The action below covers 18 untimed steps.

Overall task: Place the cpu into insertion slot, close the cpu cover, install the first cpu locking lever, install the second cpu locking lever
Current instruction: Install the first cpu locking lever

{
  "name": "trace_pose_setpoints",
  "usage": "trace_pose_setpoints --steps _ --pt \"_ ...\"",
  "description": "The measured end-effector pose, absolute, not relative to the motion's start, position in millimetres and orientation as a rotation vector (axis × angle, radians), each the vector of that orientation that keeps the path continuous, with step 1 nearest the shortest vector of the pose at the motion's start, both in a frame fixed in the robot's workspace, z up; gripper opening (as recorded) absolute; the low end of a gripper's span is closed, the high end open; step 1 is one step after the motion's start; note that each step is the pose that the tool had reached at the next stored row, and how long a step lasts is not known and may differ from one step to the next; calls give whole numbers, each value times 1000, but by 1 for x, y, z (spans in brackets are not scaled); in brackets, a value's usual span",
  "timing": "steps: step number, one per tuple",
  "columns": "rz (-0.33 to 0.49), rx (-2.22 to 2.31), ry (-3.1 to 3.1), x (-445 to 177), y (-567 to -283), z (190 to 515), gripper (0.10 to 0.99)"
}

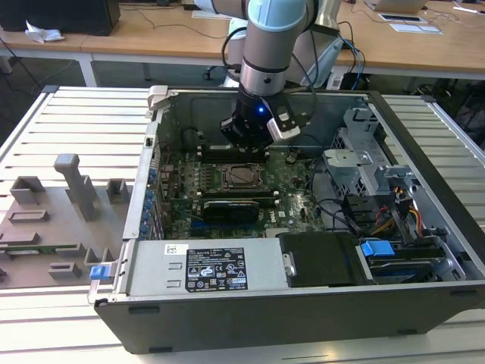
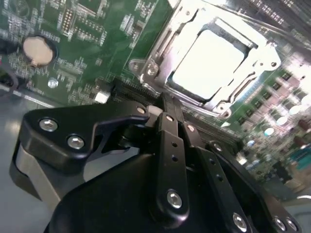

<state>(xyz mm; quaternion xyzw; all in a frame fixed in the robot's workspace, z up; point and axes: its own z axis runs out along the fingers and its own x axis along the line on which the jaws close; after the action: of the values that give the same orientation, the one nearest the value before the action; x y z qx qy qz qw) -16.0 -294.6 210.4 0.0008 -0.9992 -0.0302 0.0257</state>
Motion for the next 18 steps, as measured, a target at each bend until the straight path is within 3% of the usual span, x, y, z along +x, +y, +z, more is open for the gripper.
trace_pose_setpoints --steps 9,18 --pt "-81 2 -3089 -17 -330 210 106" --pt "-81 2 -3089 -17 -332 221 106"
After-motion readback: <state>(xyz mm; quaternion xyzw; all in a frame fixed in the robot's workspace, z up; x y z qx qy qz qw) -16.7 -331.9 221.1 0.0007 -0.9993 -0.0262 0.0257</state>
